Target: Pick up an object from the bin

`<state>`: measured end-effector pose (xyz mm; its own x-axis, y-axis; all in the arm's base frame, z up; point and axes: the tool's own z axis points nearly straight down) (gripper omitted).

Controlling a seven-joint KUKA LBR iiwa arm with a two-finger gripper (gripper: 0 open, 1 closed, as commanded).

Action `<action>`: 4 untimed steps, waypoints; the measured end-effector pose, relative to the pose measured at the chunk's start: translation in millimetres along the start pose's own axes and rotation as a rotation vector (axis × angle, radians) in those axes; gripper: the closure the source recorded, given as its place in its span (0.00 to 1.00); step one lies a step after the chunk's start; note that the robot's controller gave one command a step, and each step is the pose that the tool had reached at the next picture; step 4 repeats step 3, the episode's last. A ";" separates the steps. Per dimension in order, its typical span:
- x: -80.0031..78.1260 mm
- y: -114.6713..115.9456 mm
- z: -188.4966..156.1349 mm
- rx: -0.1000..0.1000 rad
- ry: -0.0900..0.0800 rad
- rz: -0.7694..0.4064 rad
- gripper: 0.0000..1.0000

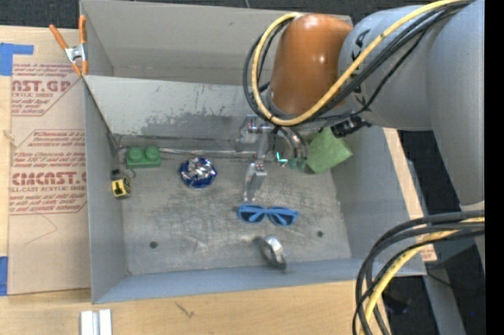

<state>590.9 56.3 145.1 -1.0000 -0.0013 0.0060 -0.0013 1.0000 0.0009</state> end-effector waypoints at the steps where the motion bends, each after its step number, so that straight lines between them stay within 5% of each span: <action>1: 76.0 -76.4 72.9 0.001 -0.035 -0.055 0.00; 2: 77.5 -73.2 70.8 0.001 -0.018 -0.064 1.00; 3: 74.4 -91.1 -60.2 0.003 -0.015 -0.124 1.00; 4: 74.4 -91.1 -60.2 0.003 -0.015 -0.124 1.00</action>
Offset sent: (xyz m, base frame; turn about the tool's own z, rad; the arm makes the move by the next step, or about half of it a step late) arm -0.0820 -0.0734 -0.0751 -0.0649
